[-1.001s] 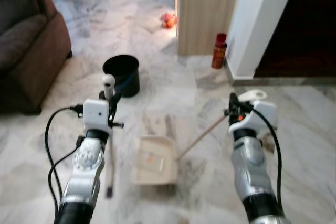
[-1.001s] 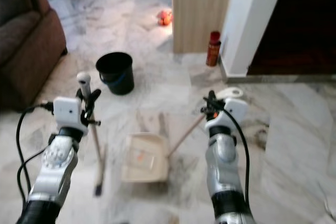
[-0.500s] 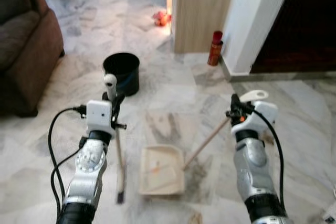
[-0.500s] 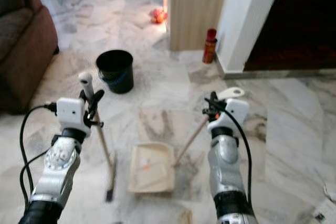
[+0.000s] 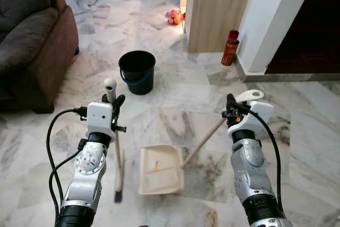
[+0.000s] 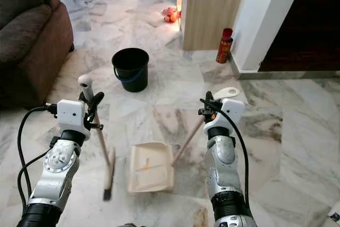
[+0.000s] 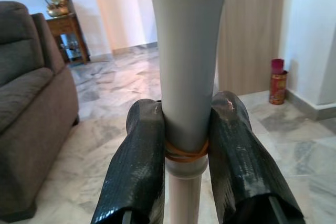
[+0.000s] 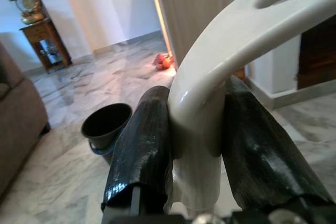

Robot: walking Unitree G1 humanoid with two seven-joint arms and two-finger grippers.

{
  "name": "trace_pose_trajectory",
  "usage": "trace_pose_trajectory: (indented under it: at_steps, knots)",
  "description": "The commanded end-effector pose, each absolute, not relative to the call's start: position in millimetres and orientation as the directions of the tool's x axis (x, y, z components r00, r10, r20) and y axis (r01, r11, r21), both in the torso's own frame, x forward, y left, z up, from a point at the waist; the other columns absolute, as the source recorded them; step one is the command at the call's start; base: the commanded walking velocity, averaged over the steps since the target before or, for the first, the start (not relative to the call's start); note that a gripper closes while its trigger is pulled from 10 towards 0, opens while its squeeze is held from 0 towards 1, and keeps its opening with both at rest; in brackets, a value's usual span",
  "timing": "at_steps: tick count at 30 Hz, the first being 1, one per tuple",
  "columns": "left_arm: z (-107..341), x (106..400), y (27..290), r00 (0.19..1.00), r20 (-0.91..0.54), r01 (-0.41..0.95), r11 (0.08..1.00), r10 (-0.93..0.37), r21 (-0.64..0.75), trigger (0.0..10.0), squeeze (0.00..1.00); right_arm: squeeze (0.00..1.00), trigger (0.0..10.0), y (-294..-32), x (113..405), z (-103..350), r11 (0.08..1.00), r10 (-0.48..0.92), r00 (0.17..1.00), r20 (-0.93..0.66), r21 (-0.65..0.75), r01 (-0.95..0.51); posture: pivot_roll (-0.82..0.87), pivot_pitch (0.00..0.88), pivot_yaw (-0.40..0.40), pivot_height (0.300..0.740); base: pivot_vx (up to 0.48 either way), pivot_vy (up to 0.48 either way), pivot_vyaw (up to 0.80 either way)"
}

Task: Sweep floor

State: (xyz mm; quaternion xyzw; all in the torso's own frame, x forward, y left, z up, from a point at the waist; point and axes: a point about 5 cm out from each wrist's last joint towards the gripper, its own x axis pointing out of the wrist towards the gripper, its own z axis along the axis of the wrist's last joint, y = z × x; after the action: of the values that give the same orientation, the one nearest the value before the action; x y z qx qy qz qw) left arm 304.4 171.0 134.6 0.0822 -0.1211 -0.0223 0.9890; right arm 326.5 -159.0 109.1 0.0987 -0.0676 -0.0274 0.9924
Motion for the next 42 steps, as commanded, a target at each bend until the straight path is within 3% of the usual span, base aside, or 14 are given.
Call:
trace_pose_trajectory:
  at_steps: [1, 8, 16, 35, 42]
  knots:
    - [142.7, 305.8, 171.6, 0.963, 0.264, 0.017, 0.986, -0.061, 0.164, 10.0, 0.00, 0.00, 10.0, -159.4, 328.1, 115.7, 0.976, -0.077, 0.985, 0.156, 0.215, 0.043, 0.03, 0.088, 0.006, 0.740, 0.000, 0.000, 0.00]
    - [142.8, 305.7, 172.1, 0.964, 0.259, 0.016, 0.987, -0.058, 0.162, 10.0, 0.00, 0.00, 10.0, -158.3, 328.5, 117.3, 0.979, -0.065, 0.984, 0.166, 0.199, 0.032, 0.03, 0.091, 0.005, 0.740, 0.034, 0.000, 0.00]
    - [143.0, 305.8, 171.7, 0.964, 0.259, 0.019, 0.987, -0.060, 0.159, 10.0, 0.00, 0.00, 10.0, -158.3, 328.5, 117.7, 0.980, -0.065, 0.984, 0.168, 0.197, 0.032, 0.03, 0.094, 0.005, 0.740, 0.244, 0.000, 0.67]
    - [143.3, 305.6, 171.2, 0.964, 0.261, 0.013, 0.988, -0.054, 0.154, 10.0, 0.00, 0.00, 10.0, -159.9, 328.6, 117.6, 0.981, -0.060, 0.985, 0.162, 0.193, 0.028, 0.02, 0.095, 0.000, 0.740, 0.277, 0.000, 0.00]
    - [143.3, 305.7, 171.3, 0.964, 0.261, 0.013, 0.988, -0.053, 0.153, 10.0, 0.00, 0.00, 10.0, -158.7, 328.8, 118.5, 0.981, -0.052, 0.985, 0.167, 0.191, 0.020, 0.02, 0.095, 0.000, 0.740, 0.292, 0.000, 0.72]
